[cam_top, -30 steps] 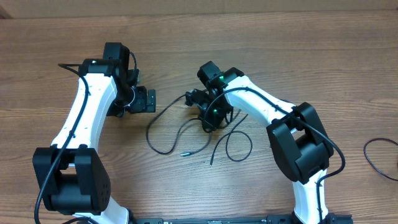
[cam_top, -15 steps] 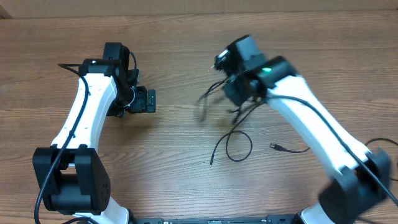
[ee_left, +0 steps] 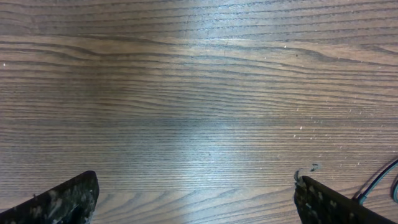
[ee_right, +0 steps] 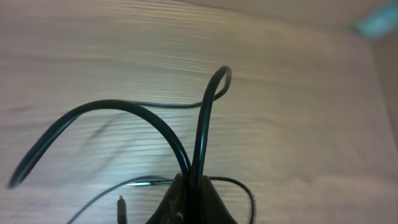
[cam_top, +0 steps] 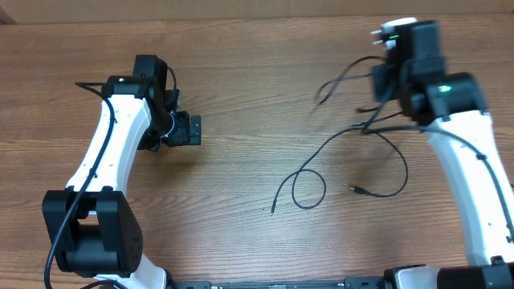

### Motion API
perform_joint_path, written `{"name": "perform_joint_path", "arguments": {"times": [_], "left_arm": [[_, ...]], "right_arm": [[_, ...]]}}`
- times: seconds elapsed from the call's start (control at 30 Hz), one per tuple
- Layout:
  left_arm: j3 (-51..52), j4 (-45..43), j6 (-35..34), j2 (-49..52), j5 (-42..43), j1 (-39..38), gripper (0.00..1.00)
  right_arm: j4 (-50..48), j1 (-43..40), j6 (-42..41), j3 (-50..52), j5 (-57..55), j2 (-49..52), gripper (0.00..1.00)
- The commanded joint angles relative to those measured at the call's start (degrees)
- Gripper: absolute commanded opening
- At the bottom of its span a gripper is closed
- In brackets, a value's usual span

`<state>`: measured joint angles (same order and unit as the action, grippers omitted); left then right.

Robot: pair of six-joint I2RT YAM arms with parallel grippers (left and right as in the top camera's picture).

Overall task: Untangle cables
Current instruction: 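Grasp the black cable bundle with the right gripper, then carry the cable bundle with the right gripper off the table's right edge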

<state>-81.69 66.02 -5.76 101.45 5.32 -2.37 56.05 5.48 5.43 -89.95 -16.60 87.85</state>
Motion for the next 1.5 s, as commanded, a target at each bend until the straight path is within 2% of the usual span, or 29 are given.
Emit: {"name": "perform_joint_path", "arguments": {"times": [0.0, 0.37, 0.67, 0.97, 1.1, 1.23, 1.47], "left_arm": [[-0.5, -0.1, 0.9, -0.5, 0.5, 0.1, 1.0], [-0.5, -0.1, 0.9, -0.5, 0.5, 0.1, 1.0], [-0.5, -0.1, 0.9, -0.5, 0.5, 0.1, 1.0], [-0.5, -0.1, 0.9, -0.5, 0.5, 0.1, 0.99], [-0.5, -0.1, 0.9, -0.5, 0.5, 0.1, 1.0], [-0.5, -0.1, 0.9, -0.5, 0.5, 0.1, 0.99], [-0.5, -0.1, 0.9, -0.5, 0.5, 0.1, 1.0]], "right_arm": [[-0.6, -7.3, -7.6, -1.0, -0.9, -1.9, 0.04], [-3.3, -27.0, -9.2, -1.0, 3.5, -1.9, 0.04], [-8.6, -36.3, -11.6, -1.0, 8.0, -1.9, 0.04], [-20.5, -41.2, -11.4, -1.0, 9.2, -1.6, 0.04], [-26.8, -41.7, -8.4, -1.0, 9.0, -0.3, 0.04], [-28.0, -41.7, -4.5, -1.0, 7.2, 2.1, 0.04], [-25.9, -44.7, -5.6, -0.1, 2.1, 9.9, 0.04]]}}
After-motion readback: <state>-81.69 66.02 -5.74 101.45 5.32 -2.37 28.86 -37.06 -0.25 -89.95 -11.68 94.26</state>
